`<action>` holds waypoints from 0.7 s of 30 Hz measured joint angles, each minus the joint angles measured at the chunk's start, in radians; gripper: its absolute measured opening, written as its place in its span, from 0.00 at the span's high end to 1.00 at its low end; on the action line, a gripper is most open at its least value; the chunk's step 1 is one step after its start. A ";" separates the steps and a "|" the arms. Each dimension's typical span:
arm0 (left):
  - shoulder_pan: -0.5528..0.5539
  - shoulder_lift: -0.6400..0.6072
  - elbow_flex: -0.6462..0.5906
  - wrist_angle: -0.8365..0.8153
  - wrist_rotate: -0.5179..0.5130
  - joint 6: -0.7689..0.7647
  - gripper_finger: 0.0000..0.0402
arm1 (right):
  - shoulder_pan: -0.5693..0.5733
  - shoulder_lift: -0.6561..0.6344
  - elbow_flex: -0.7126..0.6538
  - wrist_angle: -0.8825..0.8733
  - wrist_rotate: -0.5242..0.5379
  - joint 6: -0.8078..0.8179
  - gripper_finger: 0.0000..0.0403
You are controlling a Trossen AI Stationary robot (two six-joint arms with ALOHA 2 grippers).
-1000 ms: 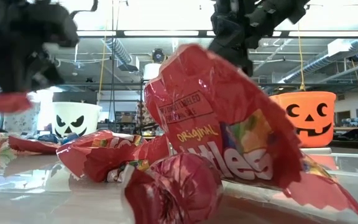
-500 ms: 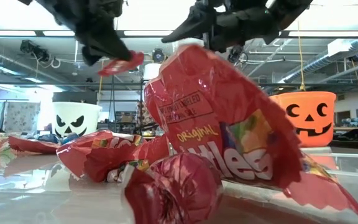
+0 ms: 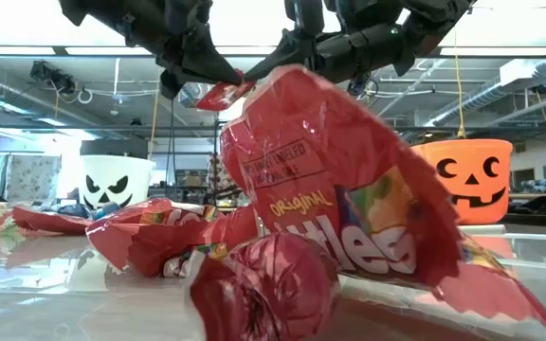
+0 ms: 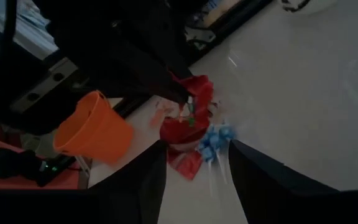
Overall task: Sort candy by brand, put in halloween buckets
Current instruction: Put the red candy into the top orange bucket
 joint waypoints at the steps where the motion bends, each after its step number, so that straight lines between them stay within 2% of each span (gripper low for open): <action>1: 0.006 0.005 0.000 0.016 0.000 0.009 0.98 | -0.003 0.000 0.000 0.005 -0.006 -0.004 0.56; 5: 0.026 0.035 0.000 0.101 0.028 0.029 0.98 | -0.014 0.000 0.000 0.002 -0.006 -0.008 0.64; 10: 0.037 0.054 0.000 0.132 0.041 0.029 0.98 | -0.022 0.000 0.000 -0.010 -0.024 -0.035 0.92; 14: 0.037 0.051 0.000 0.134 0.045 0.027 0.93 | -0.034 -0.002 0.000 -0.035 -0.033 -0.024 0.92; 21: 0.058 -0.010 0.000 0.050 0.053 -0.027 0.70 | -0.073 -0.046 0.000 -0.208 -0.032 -0.054 0.93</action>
